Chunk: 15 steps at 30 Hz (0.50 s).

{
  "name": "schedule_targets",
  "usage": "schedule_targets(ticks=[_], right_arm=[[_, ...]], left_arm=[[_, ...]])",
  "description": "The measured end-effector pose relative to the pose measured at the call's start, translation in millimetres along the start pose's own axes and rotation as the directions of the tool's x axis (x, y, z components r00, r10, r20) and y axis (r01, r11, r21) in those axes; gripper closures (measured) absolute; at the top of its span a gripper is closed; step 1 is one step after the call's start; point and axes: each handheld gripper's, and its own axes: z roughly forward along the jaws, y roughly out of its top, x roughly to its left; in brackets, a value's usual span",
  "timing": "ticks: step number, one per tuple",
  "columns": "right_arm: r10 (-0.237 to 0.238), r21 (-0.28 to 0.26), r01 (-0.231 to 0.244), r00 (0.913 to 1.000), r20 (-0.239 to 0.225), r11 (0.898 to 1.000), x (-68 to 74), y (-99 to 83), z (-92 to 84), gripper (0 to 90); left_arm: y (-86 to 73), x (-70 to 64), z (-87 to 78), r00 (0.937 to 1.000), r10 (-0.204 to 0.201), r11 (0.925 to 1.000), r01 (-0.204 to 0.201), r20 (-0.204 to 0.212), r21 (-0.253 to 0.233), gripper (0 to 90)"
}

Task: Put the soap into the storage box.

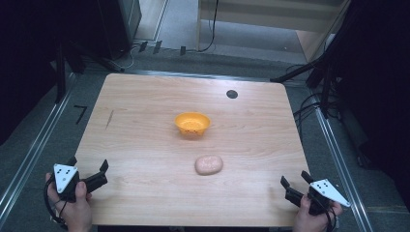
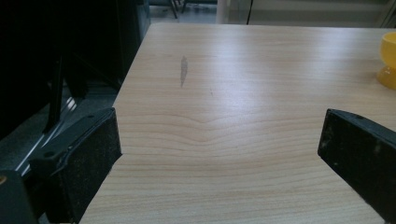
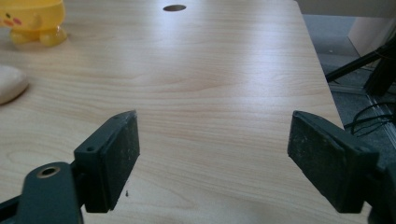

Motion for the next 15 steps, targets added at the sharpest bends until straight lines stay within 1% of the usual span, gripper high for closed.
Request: schedule_targets(ticks=[1, 2, 3, 4, 5, 6, 8, 9, 10, 11, 12, 13, 14, 15], right_arm=[[0.000, 0.000, 0.000, 1.0000, 0.000, 1.000, 0.0, 0.0, 0.0, 19.1], [-0.029, 0.016, 0.030, 0.9994, -0.016, 0.999, -0.5, 2.9, 0.7, 20.9], [-0.029, 0.016, 0.030, 0.9994, -0.016, 0.999, -0.5, 2.9, 0.7, 20.9], [-0.052, 0.030, 0.053, 0.9981, -0.033, 0.998, 0.7, 6.1, 1.1, 22.5], [-0.052, 0.030, 0.053, 0.9981, -0.033, 0.998, 0.7, 6.1, 1.1, 22.5], [-0.060, 0.041, 0.062, 0.9967, -0.054, 0.997, 1.2, 8.0, 1.6, 23.3], [-0.078, 0.061, 0.083, 0.9938, -0.079, 0.995, 3.9, 11.9, 2.9, 25.5], [-0.091, 0.065, 0.098, 0.9906, -0.102, 0.993, 5.2, 13.7, 4.4, 26.7], [-0.117, 0.089, 0.130, 0.9838, -0.136, 0.988, 9.8, 17.2, 8.4, 27.0], [-0.117, 0.089, 0.130, 0.9838, -0.136, 0.988, 9.8, 17.2, 8.4, 27.0], [-0.166, 0.113, 0.184, 0.9744, -0.152, 0.976, 16.5, 20.8, 12.5, 27.0], [-0.166, 0.113, 0.184, 0.9744, -0.152, 0.976, 16.5, 20.8, 12.5, 27.0], [-0.192, 0.125, 0.217, 0.9635, -0.187, 0.968, 22.3, 24.2, 17.3, 26.9], [-0.191, 0.129, 0.221, 0.9588, -0.210, 0.967, 23.9, 25.5, 19.5, 26.9]], left_arm=[[0.0, 0.0, 0.0, 1.0000, 0.000, 1.0000, 0.000, 0.000, 0.000, 0.0], [0.4, -1.1, 0.7, 0.9999, 0.012, 0.9999, -0.012, 0.002, 0.007, 0.0], [0.4, -1.1, 0.7, 0.9999, 0.012, 0.9999, -0.012, 0.002, 0.007, 0.0], [0.5, -2.3, 1.4, 0.9997, 0.024, 0.9997, -0.024, -0.002, 0.007, 0.0], [0.5, -2.3, 1.4, 0.9997, 0.024, 0.9997, -0.024, -0.002, 0.007, 0.0], [0.5, -2.7, 1.5, 0.9996, 0.027, 0.9996, -0.027, -0.005, 0.008, 0.0], [0.7, -3.0, 1.7, 0.9995, 0.032, 0.9994, -0.032, -0.005, 0.010, 0.0], [0.6, -3.2, 1.7, 0.9995, 0.030, 0.9995, -0.030, -0.005, 0.007, 0.0], [0.6, -3.2, 1.7, 0.9995, 0.030, 0.9995, -0.030, -0.005, 0.007, 0.0], [0.7, -2.9, 1.7, 0.9995, 0.031, 0.9995, -0.031, -0.003, 0.009, 0.0], [0.6, -2.7, 1.9, 0.9996, 0.028, 0.9996, -0.028, -0.004, 0.008, 0.0], [0.6, -2.7, 1.9, 0.9996, 0.028, 0.9996, -0.028, -0.004, 0.008, 0.0], [0.6, -2.3, 1.7, 0.9997, 0.025, 0.9997, -0.025, -0.001, 0.006, 0.0], [0.5, -2.1, 1.4, 0.9997, 0.023, 0.9997, -0.023, -0.001, 0.006, 0.0]])
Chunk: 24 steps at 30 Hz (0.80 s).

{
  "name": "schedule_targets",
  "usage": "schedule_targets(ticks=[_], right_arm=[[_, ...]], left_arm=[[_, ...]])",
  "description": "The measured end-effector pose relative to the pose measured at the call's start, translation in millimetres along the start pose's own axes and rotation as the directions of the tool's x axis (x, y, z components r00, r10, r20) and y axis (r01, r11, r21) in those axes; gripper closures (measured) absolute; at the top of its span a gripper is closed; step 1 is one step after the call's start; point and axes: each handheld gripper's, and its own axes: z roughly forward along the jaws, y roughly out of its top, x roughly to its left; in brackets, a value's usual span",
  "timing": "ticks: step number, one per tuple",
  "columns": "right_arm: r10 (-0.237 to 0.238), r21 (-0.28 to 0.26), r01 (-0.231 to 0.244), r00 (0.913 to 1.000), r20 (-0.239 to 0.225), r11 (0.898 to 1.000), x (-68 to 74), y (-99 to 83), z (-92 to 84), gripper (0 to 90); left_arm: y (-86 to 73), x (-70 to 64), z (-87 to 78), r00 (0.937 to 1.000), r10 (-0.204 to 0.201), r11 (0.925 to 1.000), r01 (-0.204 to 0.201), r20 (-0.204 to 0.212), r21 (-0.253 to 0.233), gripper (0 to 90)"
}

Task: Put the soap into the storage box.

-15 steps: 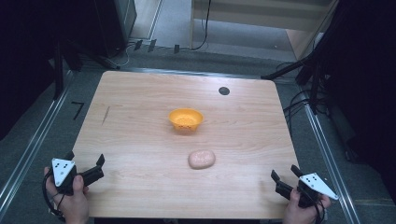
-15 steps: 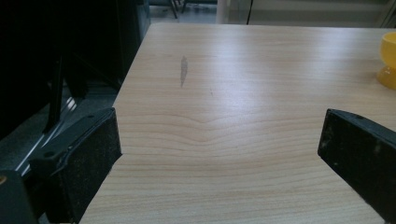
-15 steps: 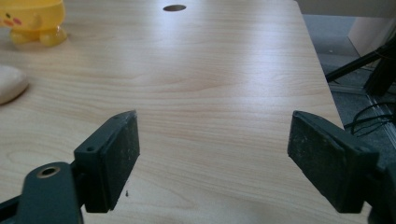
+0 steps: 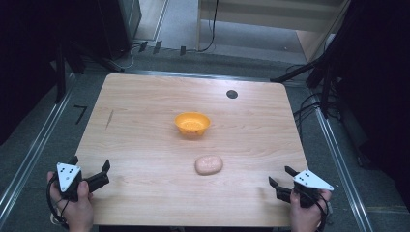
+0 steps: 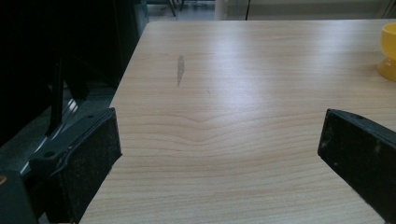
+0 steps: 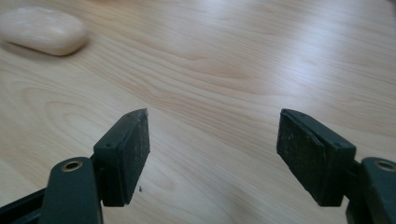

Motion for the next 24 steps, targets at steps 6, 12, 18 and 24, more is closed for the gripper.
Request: schedule_targets(ticks=[6, 12, 18, 24], right_arm=[[-0.059, 0.042, 0.064, 0.9940, -0.092, 0.997, 7.0, 16.1, 16.9, 26.9], [-0.128, 0.091, 0.144, 0.9785, -0.162, 0.985, 13.5, 31.6, 30.3, 28.4], [-0.191, 0.117, 0.221, 0.9556, -0.224, 0.968, 13.9, 48.6, 39.1, 29.4], [-0.264, 0.146, 0.318, 0.9170, -0.299, 0.937, 15.2, 64.6, 45.7, 30.3]], left_arm=[[-0.4, 1.2, -0.8, 0.9999, -0.015, 0.9998, 0.015, -0.005, -0.010, 0.0], [-0.2, 0.4, -0.4, 1.0000, -0.008, 1.0000, 0.008, -0.005, -0.004, 0.0], [0.0, 0.4, -0.3, 1.0000, -0.006, 1.0000, 0.006, -0.004, 0.000, 0.0], [-0.1, 0.4, -0.4, 1.0000, -0.005, 1.0000, 0.005, -0.002, -0.002, 0.0]])
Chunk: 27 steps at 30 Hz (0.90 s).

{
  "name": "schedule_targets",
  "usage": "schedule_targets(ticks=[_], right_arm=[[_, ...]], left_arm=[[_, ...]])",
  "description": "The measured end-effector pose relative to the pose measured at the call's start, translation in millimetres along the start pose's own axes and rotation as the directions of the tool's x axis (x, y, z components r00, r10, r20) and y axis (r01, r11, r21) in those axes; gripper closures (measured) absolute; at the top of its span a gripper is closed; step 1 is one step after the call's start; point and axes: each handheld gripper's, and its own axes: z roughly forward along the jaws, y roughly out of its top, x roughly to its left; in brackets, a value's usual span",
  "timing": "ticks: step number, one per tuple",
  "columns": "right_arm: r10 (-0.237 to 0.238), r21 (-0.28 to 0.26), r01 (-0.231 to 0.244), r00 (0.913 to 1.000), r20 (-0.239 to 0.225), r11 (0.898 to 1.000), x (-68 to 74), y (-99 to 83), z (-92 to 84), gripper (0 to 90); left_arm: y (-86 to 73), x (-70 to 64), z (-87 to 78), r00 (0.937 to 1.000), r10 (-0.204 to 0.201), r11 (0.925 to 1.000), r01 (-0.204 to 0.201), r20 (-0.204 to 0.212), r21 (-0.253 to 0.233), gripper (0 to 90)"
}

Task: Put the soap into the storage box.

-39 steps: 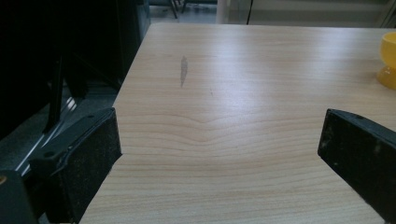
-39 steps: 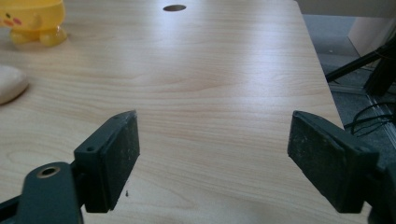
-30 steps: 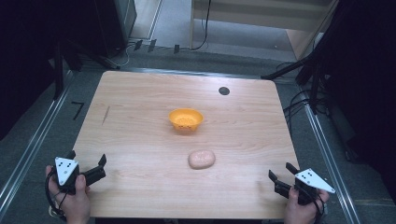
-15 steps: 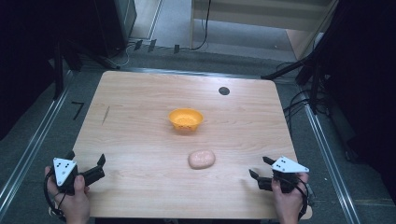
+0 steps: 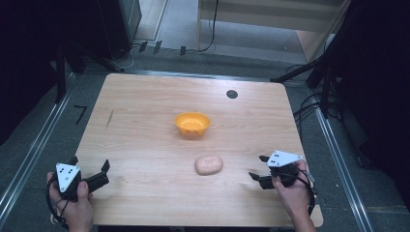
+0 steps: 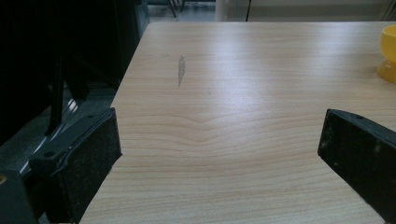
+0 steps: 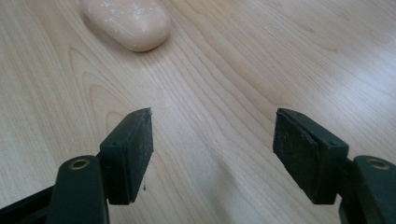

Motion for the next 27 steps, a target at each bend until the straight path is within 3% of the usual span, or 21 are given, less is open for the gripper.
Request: schedule_targets(ticks=[2, 3, 5, 6, 10, 11, 12, 14, 15, 16, 17, 18, 20, 21, 22, 23, 24, 26, 27], right_arm=[[-0.011, 0.009, 0.011, 0.9999, -0.008, 1.000, -0.5, 3.0, 0.4, 30.6], [-0.031, 0.022, 0.031, 0.9988, -0.039, 0.999, -1.6, 9.1, 2.2, 33.5], [-0.049, 0.033, 0.051, 0.9972, -0.056, 0.998, -2.3, 12.3, 3.7, 34.4], [-0.089, 0.060, 0.094, 0.9927, -0.081, 0.994, -2.4, 19.0, 6.6, 35.5], [-0.137, 0.082, 0.147, 0.9840, -0.114, 0.986, -2.9, 28.6, 10.9, 35.4], [-0.167, 0.088, 0.180, 0.9759, -0.141, 0.980, -3.3, 35.1, 13.9, 35.0], [-0.167, 0.088, 0.180, 0.9759, -0.141, 0.980, -3.3, 35.1, 13.9, 35.0], [-0.212, 0.096, 0.231, 0.9608, -0.179, 0.968, -2.1, 44.6, 17.7, 34.9], [-0.212, 0.096, 0.231, 0.9608, -0.179, 0.968, -2.1, 44.6, 17.7, 34.9], [-0.245, 0.103, 0.270, 0.9482, -0.202, 0.957, 0.1, 52.5, 21.7, 35.0], [-0.245, 0.103, 0.270, 0.9482, -0.202, 0.957, 0.1, 52.5, 21.7, 35.0], [-0.266, 0.107, 0.294, 0.9395, -0.216, 0.950, 1.6, 59.2, 25.4, 35.0], [-0.273, 0.111, 0.303, 0.9355, -0.224, 0.946, 2.3, 62.4, 27.1, 34.9], [-0.287, 0.109, 0.321, 0.9257, -0.246, 0.941, 3.1, 68.2, 30.7, 34.1], [-0.287, 0.109, 0.321, 0.9257, -0.246, 0.941, 3.1, 68.2, 30.7, 34.1], [-0.289, 0.114, 0.327, 0.9216, -0.259, 0.938, 3.8, 71.0, 32.7, 33.4], [-0.308, 0.120, 0.349, 0.9125, -0.269, 0.929, 4.9, 76.9, 37.1, 32.6], [-0.312, 0.119, 0.355, 0.9087, -0.277, 0.927, 5.6, 79.3, 38.8, 32.1], [-0.324, 0.120, 0.371, 0.8991, -0.294, 0.921, 7.6, 86.5, 43.1, 30.8]], left_arm=[[0.1, 0.0, 0.0, 1.0000, 0.000, 1.0000, 0.000, 0.000, 0.001, 0.0], [0.1, 0.0, 0.0, 1.0000, 0.002, 1.0000, -0.002, 0.000, 0.001, 0.0], [0.0, -0.1, 0.0, 1.0000, 0.003, 1.0000, -0.003, 0.003, 0.000, 0.0], [-0.1, -0.1, 0.0, 1.0000, 0.003, 1.0000, -0.003, 0.004, -0.001, 0.0], [-0.2, 0.1, -0.4, 1.0000, 0.001, 1.0000, -0.001, 0.004, -0.002, 0.0], [-0.3, 0.4, -0.4, 1.0000, -0.003, 1.0000, 0.003, 0.006, -0.004, 0.0], [-0.3, 0.4, -0.4, 1.0000, -0.003, 1.0000, 0.003, 0.006, -0.004, 0.0], [-0.3, 0.5, -0.3, 1.0000, -0.005, 1.0000, 0.005, 0.008, -0.004, 0.0], [-0.3, 0.5, -0.3, 1.0000, -0.005, 1.0000, 0.005, 0.008, -0.004, 0.0], [-0.2, 0.5, -0.4, 1.0000, -0.003, 1.0000, 0.003, 0.007, -0.002, 0.0], [-0.2, 0.5, -0.4, 1.0000, -0.003, 1.0000, 0.003, 0.007, -0.002, 0.0], [-0.3, 0.5, -0.4, 1.0000, -0.003, 1.0000, 0.003, 0.008, -0.004, 0.0], [-0.3, 0.6, -0.3, 1.0000, -0.004, 1.0000, 0.004, 0.009, -0.004, 0.0], [-0.3, 0.6, -0.4, 0.9999, -0.007, 1.0000, 0.007, 0.008, -0.006, 0.0], [-0.3, 0.6, -0.4, 0.9999, -0.007, 1.0000, 0.007, 0.008, -0.006, 0.0], [-0.4, 0.6, -0.4, 0.9999, -0.008, 0.9999, 0.008, 0.007, -0.008, 0.0], [-0.3, 0.8, -0.4, 0.9999, -0.010, 0.9999, 0.010, 0.009, -0.006, 0.0], [-0.2, 0.8, -0.4, 0.9999, -0.010, 0.9999, 0.010, 0.008, -0.005, 0.0], [-0.2, 0.7, -0.2, 0.9999, -0.009, 1.0000, 0.009, 0.008, -0.003, 0.0]])
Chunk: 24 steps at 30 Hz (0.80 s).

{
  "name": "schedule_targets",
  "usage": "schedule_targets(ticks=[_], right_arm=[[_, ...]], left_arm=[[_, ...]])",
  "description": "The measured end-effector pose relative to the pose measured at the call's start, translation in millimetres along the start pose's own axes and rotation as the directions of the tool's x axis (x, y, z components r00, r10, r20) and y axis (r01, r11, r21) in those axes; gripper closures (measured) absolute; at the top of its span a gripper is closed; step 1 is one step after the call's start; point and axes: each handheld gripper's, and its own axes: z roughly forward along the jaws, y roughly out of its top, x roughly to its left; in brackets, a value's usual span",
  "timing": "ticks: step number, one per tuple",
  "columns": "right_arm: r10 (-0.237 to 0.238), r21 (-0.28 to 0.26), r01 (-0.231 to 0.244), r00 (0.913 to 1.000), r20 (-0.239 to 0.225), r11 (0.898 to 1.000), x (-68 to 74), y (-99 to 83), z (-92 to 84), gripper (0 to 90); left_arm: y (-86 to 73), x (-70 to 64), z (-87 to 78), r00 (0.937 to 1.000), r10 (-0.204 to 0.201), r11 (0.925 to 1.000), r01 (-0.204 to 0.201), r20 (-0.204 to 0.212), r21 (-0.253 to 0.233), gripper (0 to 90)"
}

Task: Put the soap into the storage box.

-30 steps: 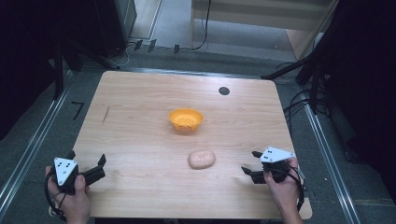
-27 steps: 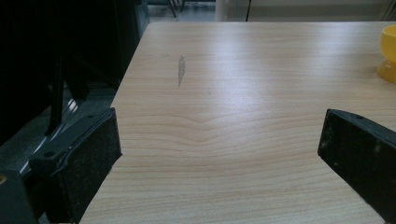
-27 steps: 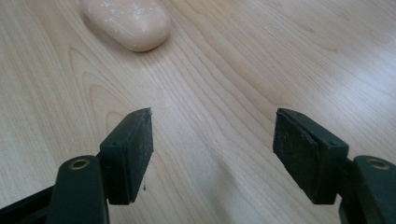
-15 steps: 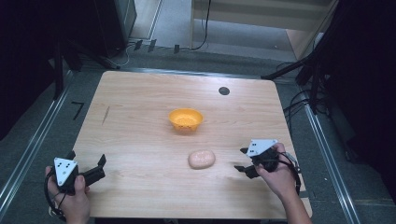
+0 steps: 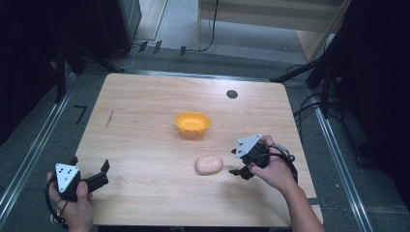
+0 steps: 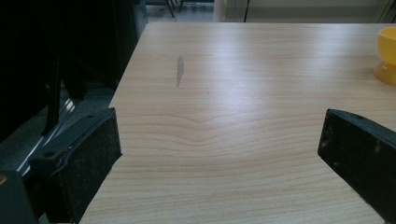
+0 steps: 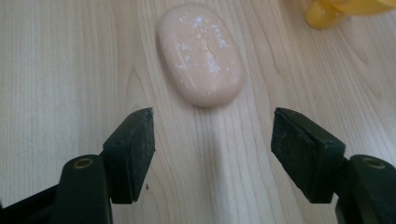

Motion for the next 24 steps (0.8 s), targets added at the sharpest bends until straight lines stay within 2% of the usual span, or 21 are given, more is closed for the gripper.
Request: schedule_targets(ticks=[8, 13, 18, 19, 21, 24], right_arm=[[-0.041, 0.013, 0.041, 0.9984, -0.039, 0.999, -5.4, 22.4, 9.6, 30.9], [-0.068, 0.048, 0.072, 0.9952, -0.071, 0.996, -7.6, 36.2, 20.8, 31.4], [-0.081, 0.070, 0.088, 0.9914, -0.103, 0.994, -9.1, 43.5, 32.2, 30.0], [-0.081, 0.070, 0.088, 0.9914, -0.103, 0.994, -9.1, 43.5, 32.2, 30.0], [-0.092, 0.104, 0.103, 0.9905, -0.101, 0.989, -8.5, 46.6, 40.0, 26.6], [-0.089, 0.108, 0.101, 0.9902, -0.108, 0.989, -8.9, 47.8, 44.4, 26.5]], left_arm=[[0.1, -0.3, 0.1, 1.0000, 0.009, 1.0000, -0.009, 0.001, 0.003, 0.0], [0.0, -0.3, 0.0, 1.0000, 0.010, 1.0000, -0.010, 0.002, 0.002, 0.0], [0.1, -0.5, 0.2, 0.9999, 0.012, 0.9999, -0.012, 0.004, 0.004, 0.0], [0.1, -0.5, 0.2, 0.9999, 0.012, 0.9999, -0.012, 0.004, 0.004, 0.0], [0.1, -0.8, 0.3, 0.9999, 0.013, 0.9999, -0.013, 0.004, 0.004, 0.0], [0.2, -1.0, 0.2, 0.9999, 0.014, 0.9999, -0.014, 0.003, 0.007, 0.0]])
